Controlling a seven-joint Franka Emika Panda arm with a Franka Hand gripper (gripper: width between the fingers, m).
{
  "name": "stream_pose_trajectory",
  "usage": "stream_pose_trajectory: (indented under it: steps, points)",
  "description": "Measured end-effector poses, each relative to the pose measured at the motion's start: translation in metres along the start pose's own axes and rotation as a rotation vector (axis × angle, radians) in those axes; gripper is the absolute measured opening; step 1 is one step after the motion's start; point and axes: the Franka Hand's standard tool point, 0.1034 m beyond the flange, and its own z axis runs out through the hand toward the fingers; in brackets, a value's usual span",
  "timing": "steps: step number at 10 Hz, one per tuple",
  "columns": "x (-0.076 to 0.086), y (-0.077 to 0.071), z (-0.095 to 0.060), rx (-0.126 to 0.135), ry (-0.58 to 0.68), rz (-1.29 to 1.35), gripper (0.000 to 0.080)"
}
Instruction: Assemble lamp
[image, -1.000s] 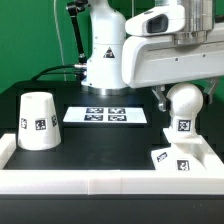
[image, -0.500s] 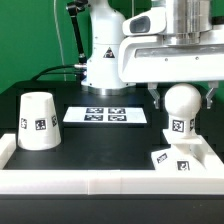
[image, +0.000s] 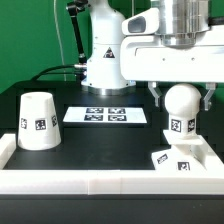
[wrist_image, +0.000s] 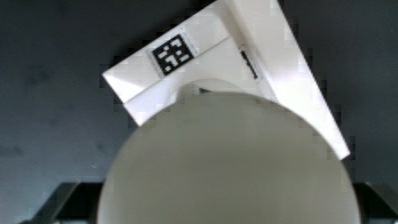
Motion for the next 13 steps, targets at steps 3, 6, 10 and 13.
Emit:
stream_pose_trajectory:
  steps: [3,6,10,13]
  points:
    - [-0.0015,-0.0009,0.0003,0.016,-0.021,0.296,0.0577]
    - [-0.0042,-0.0018,0.0011,0.028,-0.079,0.668,0.0577]
    - [-0.0025,-0.0032,0.0025,0.029,-0.089,0.78,0.0678]
    - [-0.0052,-0.0039,0.0032,0.013,-0.068,0.55,0.0695]
